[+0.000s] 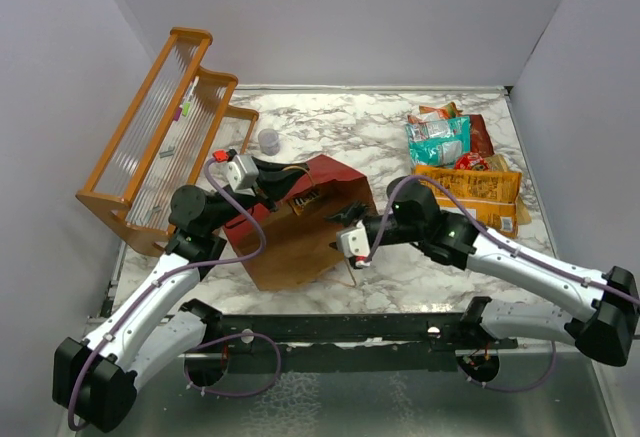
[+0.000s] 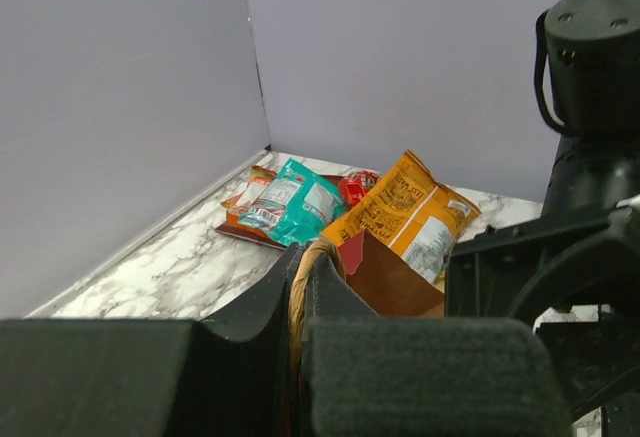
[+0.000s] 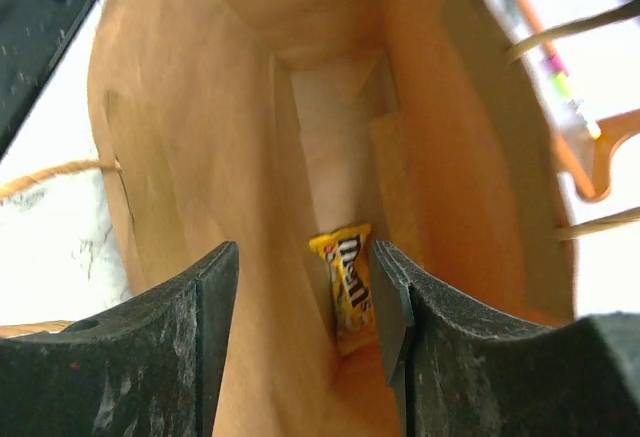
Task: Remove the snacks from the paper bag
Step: Take out the snack from the paper bag.
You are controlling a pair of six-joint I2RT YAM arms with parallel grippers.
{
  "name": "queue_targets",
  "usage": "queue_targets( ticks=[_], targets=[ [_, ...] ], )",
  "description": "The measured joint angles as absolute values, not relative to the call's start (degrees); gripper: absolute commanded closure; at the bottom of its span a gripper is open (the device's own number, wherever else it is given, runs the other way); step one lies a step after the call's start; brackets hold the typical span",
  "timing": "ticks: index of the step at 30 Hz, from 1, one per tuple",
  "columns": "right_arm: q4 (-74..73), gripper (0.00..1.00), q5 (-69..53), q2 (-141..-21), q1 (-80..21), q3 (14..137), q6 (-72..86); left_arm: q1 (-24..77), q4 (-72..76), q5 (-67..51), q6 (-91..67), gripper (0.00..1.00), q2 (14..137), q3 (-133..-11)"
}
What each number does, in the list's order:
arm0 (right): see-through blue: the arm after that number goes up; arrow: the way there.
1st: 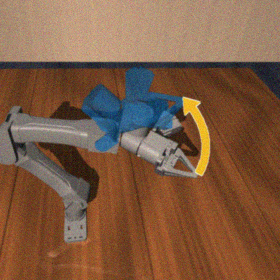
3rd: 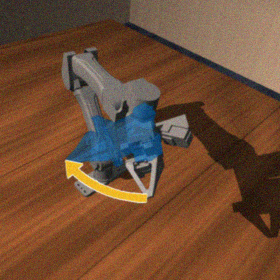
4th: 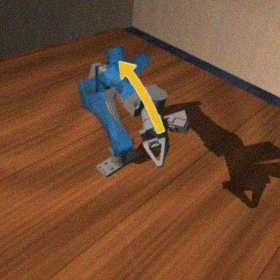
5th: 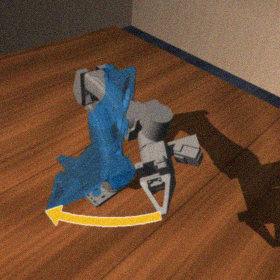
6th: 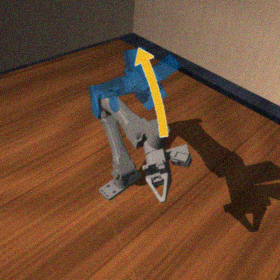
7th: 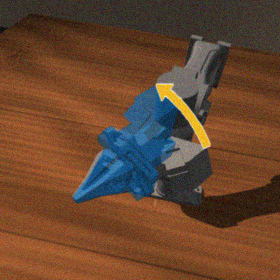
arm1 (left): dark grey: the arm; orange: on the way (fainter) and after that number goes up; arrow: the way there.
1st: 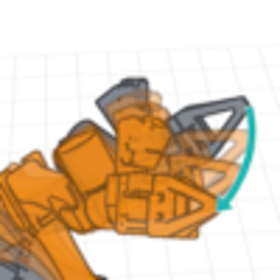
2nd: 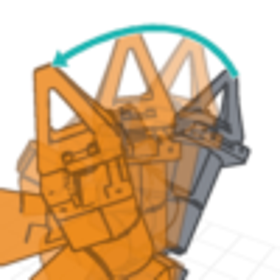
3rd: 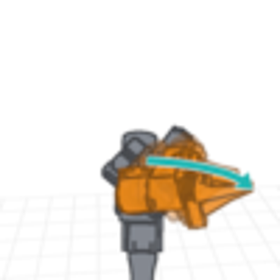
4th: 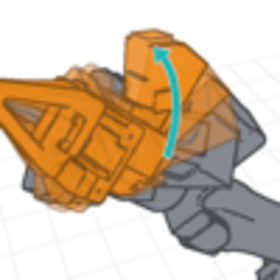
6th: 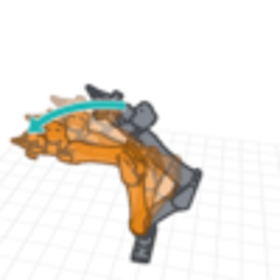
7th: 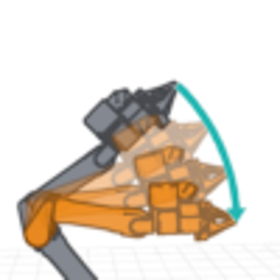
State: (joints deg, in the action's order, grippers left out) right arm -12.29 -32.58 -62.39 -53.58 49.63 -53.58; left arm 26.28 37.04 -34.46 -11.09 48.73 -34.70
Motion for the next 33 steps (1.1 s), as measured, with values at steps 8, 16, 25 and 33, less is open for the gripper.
queue_targets(
  ticks=[8,16,25,33],
  targets=[
    [-15.3,0.47,-20.6,-72.6,-56.7,53.5,-58.7,26.3,38.2,-34.4,-12.5,1.0,48.1,-34.7],
    [-16.1,0.43,-10.6,-83.5,-57.6,59.9,-62.5,26.1,39.1,-34.4,-13.7,1.0,47.4,-34.5],
    [-16.5,0.4,-0.8,-90.0,-59.8,63.5,-64.2,25.1,40.6,-34.0,-15.9,1.0,47.2,-34.3],
    [-13.1,0.39,5.8,-90.4,-60.0,60.2,-62.8,23.7,41.6,-30.4,-17.0,1.0,47.2,-34.3]
  ],
)
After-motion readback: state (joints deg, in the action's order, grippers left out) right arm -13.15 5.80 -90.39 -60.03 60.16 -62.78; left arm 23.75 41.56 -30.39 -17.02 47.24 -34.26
